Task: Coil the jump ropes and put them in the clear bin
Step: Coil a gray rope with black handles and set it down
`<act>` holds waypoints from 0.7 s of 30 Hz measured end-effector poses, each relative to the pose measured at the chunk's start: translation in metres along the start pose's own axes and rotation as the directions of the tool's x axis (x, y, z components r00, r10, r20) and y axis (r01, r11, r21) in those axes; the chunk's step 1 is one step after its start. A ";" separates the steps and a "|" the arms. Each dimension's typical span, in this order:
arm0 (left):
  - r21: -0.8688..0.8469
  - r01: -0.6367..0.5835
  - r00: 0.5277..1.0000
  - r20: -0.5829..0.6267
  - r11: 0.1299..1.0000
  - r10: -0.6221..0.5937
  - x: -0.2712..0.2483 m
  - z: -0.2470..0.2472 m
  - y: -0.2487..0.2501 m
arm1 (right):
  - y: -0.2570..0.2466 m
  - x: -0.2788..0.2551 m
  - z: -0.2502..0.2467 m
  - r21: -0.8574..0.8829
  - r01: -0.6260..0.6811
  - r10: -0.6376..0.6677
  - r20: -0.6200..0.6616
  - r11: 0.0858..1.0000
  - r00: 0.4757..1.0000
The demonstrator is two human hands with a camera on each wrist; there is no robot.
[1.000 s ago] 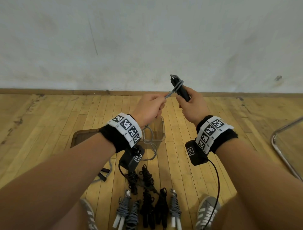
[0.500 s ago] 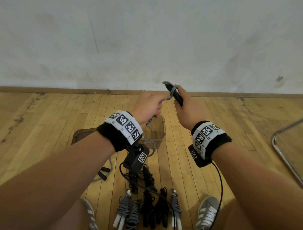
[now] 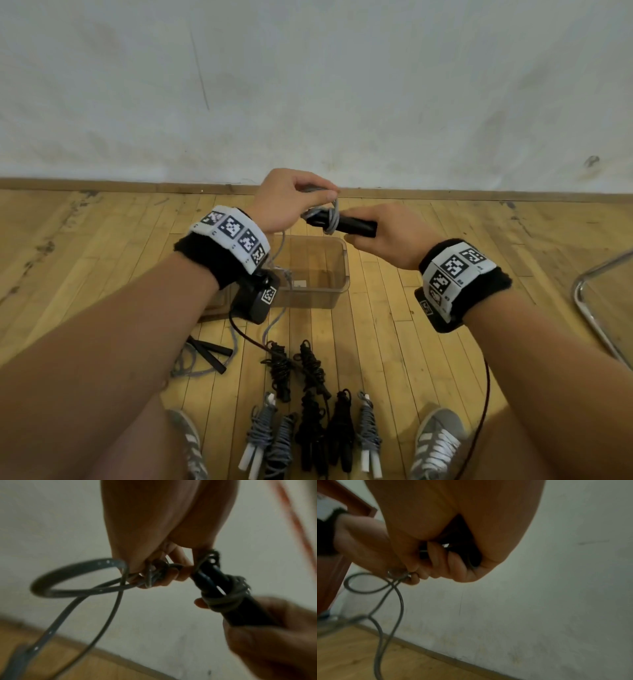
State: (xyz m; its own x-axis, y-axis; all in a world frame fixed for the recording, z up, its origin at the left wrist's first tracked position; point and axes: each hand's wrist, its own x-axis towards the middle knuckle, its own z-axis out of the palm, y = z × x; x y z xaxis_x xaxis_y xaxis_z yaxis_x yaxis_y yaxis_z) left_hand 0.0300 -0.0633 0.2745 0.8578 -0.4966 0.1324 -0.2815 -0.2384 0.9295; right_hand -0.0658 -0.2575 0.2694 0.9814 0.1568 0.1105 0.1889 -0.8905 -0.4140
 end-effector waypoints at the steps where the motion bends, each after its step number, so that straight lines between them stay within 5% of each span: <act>1: -0.148 0.062 0.997 0.044 0.987 -0.056 0.000 -0.002 0.000 | -0.002 -0.002 0.000 0.062 0.005 -0.004 -0.014 0.998 1.000; 4: -0.518 0.274 0.955 0.250 0.810 -0.163 -0.002 -0.001 -0.001 | -0.011 -0.005 0.006 0.279 0.002 0.029 -0.105 0.960 0.994; 7: -0.595 0.334 0.936 0.303 0.731 -0.181 -0.003 0.009 -0.003 | -0.015 -0.003 0.009 0.534 -0.015 0.139 -0.193 0.846 0.971; 11: -0.540 0.238 0.970 0.179 0.807 -0.166 -0.007 0.033 -0.003 | -0.006 0.005 0.012 0.706 -0.009 0.257 -0.245 0.708 0.935; 15: -0.324 0.109 0.993 -0.007 0.940 -0.117 -0.013 0.046 -0.001 | -0.002 0.009 0.017 0.606 -0.041 0.275 -0.300 0.794 0.913; 21: -0.211 0.117 0.988 -0.074 0.970 -0.135 -0.017 0.036 0.008 | 0.014 0.011 0.020 0.447 -0.171 0.337 -0.323 0.878 0.885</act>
State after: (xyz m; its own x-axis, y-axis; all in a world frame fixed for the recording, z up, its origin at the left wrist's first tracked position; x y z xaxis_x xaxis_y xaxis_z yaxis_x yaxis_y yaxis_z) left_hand -0.0023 -0.0871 0.2673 0.9175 -0.3967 0.0304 -0.0817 -0.1131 0.9902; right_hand -0.0518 -0.2601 0.2466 0.9210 -0.2989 0.2499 0.0130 -0.6175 -0.7865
